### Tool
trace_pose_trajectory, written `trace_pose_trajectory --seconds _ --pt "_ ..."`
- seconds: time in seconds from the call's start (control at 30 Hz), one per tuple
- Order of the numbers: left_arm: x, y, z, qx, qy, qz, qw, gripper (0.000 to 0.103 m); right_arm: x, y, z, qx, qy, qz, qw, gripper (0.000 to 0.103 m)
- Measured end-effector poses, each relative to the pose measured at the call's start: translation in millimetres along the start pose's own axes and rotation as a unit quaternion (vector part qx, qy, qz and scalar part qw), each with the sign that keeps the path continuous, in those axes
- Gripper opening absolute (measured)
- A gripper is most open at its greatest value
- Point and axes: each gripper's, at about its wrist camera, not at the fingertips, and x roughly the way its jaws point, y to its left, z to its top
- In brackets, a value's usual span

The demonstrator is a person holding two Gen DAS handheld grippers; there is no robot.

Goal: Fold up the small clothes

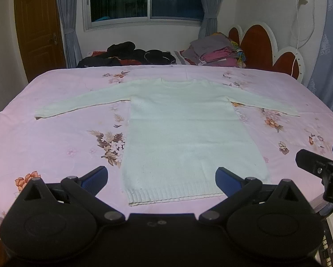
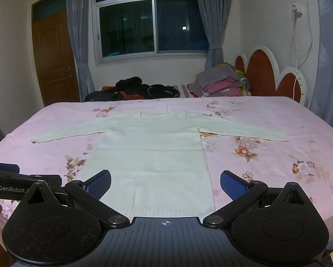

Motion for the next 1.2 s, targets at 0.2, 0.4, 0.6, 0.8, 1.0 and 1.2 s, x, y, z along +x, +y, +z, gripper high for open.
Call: trace_pose_trajectory --seconds 0.2,0.4,0.6,0.8,1.0,1.2 --pt "4 0 3 -0.002 0.001 0.002 1.0 0.103 5 -4 3 0.001 0.0 -0.001 1.0 0.103" --pt "6 1 5 -0.002 0.001 0.003 1.0 0.103 9 -4 4 -0.002 0.0 -0.003 1.0 0.103" --pt "11 1 8 -0.002 0.004 0.005 1.0 0.103 14 -7 5 -0.003 0.0 -0.002 1.0 0.103" --pt "21 3 13 -0.006 0.009 0.009 0.9999 0.103 17 -7 5 -0.003 0.002 -0.004 1.0 0.103" --pt "32 1 17 -0.006 0.014 0.016 0.9998 0.103 29 -11 10 -0.008 0.002 -0.008 1.0 0.103" --pt "46 2 24 -0.009 0.018 0.019 0.9996 0.103 48 -23 17 -0.005 0.005 -0.008 1.0 0.103"
